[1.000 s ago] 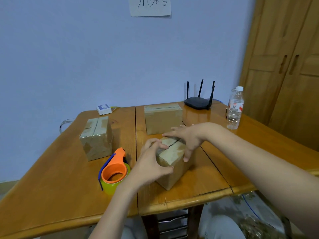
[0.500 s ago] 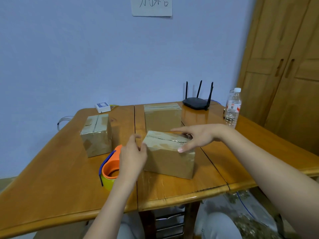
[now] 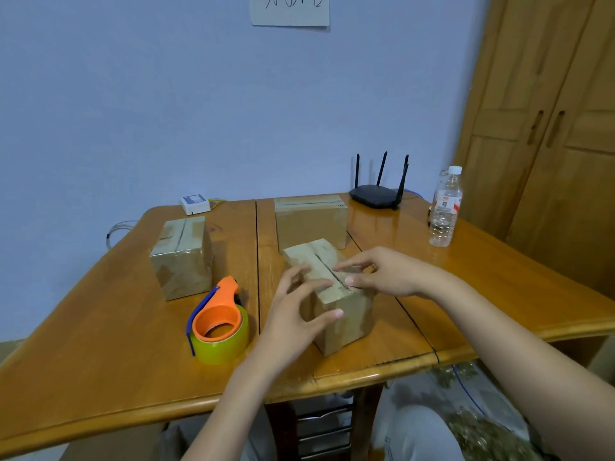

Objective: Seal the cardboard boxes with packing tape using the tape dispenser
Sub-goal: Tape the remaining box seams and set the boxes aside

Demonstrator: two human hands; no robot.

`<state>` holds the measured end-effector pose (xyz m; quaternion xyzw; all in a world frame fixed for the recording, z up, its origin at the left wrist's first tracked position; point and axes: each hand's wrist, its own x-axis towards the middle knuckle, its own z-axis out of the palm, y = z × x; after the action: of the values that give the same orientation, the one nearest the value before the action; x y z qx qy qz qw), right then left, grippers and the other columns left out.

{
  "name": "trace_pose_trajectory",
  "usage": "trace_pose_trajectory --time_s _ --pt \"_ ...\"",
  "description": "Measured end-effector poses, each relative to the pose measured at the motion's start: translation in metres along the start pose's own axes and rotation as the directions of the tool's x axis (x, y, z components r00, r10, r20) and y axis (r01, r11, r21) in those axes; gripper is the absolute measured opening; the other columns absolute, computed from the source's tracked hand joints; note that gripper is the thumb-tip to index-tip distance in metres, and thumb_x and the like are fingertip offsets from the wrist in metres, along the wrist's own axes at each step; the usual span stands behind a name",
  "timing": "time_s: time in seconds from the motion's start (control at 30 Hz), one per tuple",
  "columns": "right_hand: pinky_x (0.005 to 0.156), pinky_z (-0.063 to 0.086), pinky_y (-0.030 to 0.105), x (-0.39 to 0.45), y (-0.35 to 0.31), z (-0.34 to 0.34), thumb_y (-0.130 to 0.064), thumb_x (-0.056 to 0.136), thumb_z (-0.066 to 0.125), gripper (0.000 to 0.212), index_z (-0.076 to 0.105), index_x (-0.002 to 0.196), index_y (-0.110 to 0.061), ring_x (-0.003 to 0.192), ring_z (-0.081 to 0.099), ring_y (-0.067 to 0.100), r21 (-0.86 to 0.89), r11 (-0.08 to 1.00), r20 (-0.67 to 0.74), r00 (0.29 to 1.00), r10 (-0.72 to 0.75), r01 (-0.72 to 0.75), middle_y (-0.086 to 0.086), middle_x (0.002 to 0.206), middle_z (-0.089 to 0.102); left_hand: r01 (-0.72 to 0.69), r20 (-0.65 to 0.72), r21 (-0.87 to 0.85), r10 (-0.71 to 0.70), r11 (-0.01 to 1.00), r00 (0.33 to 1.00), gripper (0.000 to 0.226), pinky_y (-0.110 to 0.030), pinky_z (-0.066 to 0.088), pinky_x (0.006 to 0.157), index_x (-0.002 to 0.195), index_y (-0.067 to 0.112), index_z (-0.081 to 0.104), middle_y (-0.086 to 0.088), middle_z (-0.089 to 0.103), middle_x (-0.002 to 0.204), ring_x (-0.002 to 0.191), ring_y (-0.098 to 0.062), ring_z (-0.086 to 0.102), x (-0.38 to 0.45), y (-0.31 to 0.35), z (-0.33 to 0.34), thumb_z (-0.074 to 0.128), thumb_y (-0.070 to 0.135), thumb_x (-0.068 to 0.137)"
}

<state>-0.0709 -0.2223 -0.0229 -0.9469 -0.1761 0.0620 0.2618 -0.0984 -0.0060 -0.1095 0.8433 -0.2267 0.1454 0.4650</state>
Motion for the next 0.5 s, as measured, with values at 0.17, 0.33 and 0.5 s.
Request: trace_pose_trajectory --time_s 0.17,0.33,0.5 --pt "0.11 0.043 0.025 -0.012 0.013 0.014 -0.032 0.082 0.08 0.03 0.076 0.111 -0.039 0.119 0.058 -0.004 0.279 0.959 -0.082 0.996 -0.036 0.057 -0.009 0.127 0.068 -0.178 -0.291 0.057 0.187 0.982 0.938 0.027 -0.036 0.048 0.106 0.109 0.029 0.076 0.019 0.071 0.114 0.12 0.003 0.057 -0.005 -0.011 0.001 0.076 0.031 0.082" --pt "0.097 0.034 0.001 -0.013 0.011 0.045 -0.017 0.084 0.079 0.029 0.077 0.11 -0.029 0.133 0.05 0.006 0.328 0.941 -0.279 0.96 0.012 0.084 0.002 0.138 0.061 -0.138 -0.291 0.01 0.135 0.99 0.947 0.025 -0.029 0.049 0.103 0.104 0.025 0.079 0.017 0.074 0.107 0.115 0.002 0.061 -0.003 -0.019 -0.006 0.077 0.03 0.08" --pt "0.095 0.038 -0.001 -0.012 0.006 0.049 -0.012 0.085 0.078 0.024 0.079 0.108 -0.02 0.115 0.051 -0.009 0.378 0.917 -0.324 0.946 -0.001 0.131 0.003 0.129 0.067 -0.12 -0.209 0.055 0.129 0.991 0.969 0.02 -0.03 0.055 0.093 0.1 0.025 0.078 0.019 0.072 0.103 0.106 0.002 0.063 0.002 -0.012 -0.018 0.079 0.031 0.081"
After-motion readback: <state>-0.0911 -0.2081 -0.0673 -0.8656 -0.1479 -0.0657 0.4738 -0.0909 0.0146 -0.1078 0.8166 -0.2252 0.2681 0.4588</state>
